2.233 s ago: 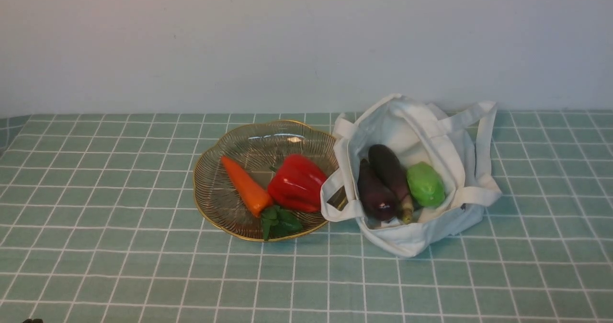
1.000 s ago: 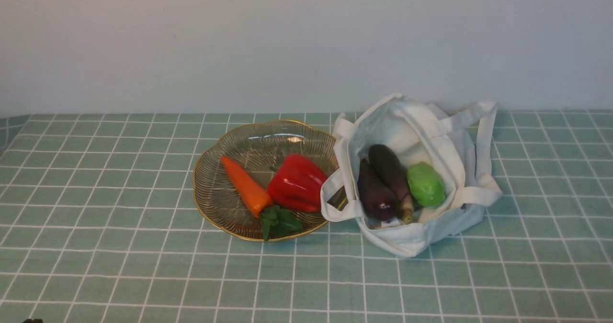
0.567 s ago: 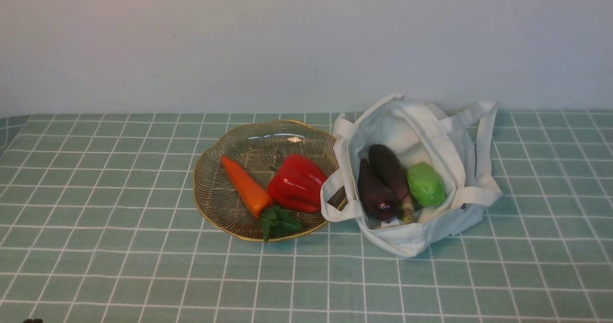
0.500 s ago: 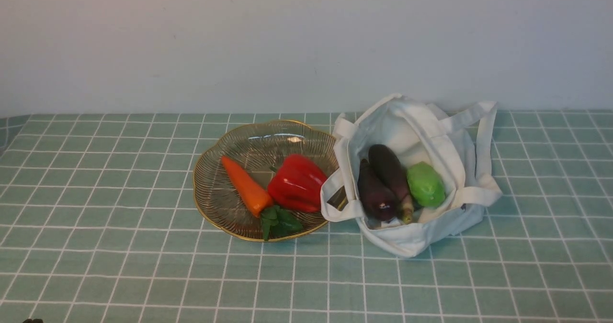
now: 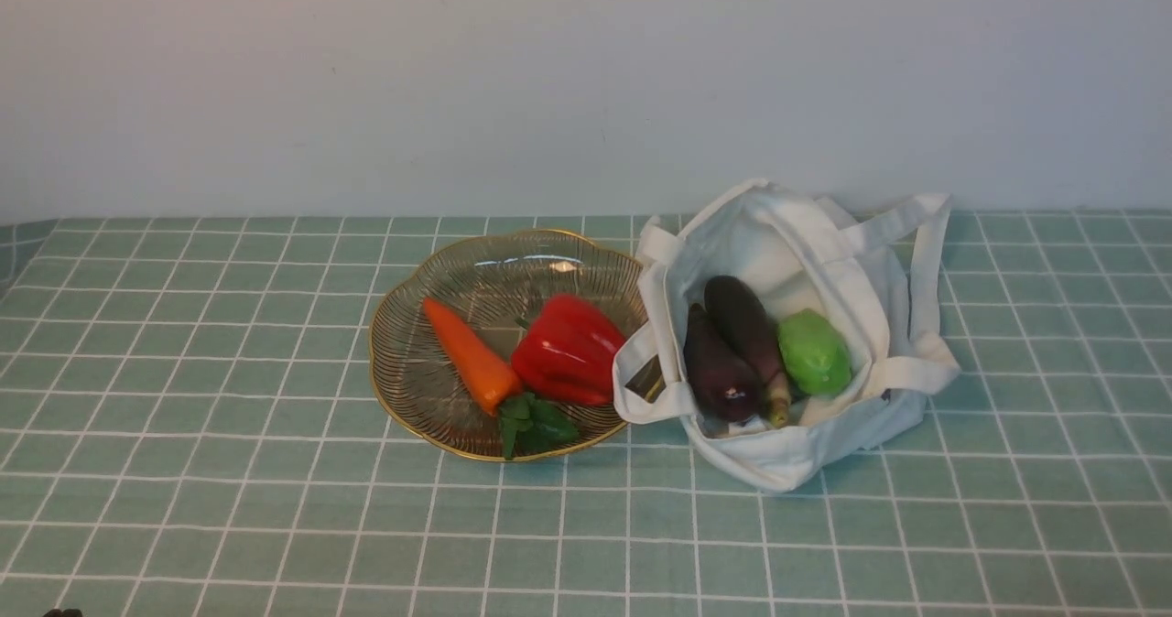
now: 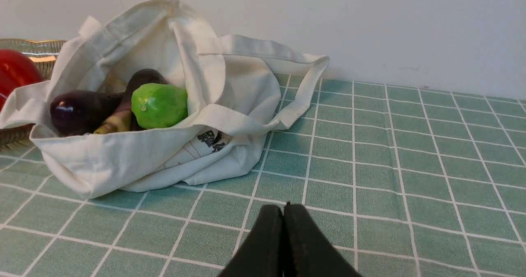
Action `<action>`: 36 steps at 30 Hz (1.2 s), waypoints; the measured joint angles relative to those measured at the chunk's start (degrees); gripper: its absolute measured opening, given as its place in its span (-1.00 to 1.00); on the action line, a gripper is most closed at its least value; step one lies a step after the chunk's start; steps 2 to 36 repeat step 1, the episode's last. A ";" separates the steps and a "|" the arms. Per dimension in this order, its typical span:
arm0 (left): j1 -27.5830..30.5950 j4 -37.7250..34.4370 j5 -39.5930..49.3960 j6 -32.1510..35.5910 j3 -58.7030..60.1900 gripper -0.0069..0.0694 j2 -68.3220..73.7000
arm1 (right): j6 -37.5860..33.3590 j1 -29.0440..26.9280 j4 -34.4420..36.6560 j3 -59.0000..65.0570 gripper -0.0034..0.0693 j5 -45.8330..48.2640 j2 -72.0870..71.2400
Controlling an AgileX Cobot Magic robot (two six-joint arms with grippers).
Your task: Take vegetables from cloth bag on blue coffee tablecloth place on plate.
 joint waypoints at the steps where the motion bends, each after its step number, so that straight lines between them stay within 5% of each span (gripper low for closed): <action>1: 0.00 0.00 0.00 0.00 0.00 -0.83 0.00 | 0.00 0.00 0.00 0.00 -0.95 0.00 0.00; 36: 0.00 0.00 0.00 0.00 0.00 -0.83 0.00 | 0.00 0.00 0.00 0.00 -0.95 0.00 0.00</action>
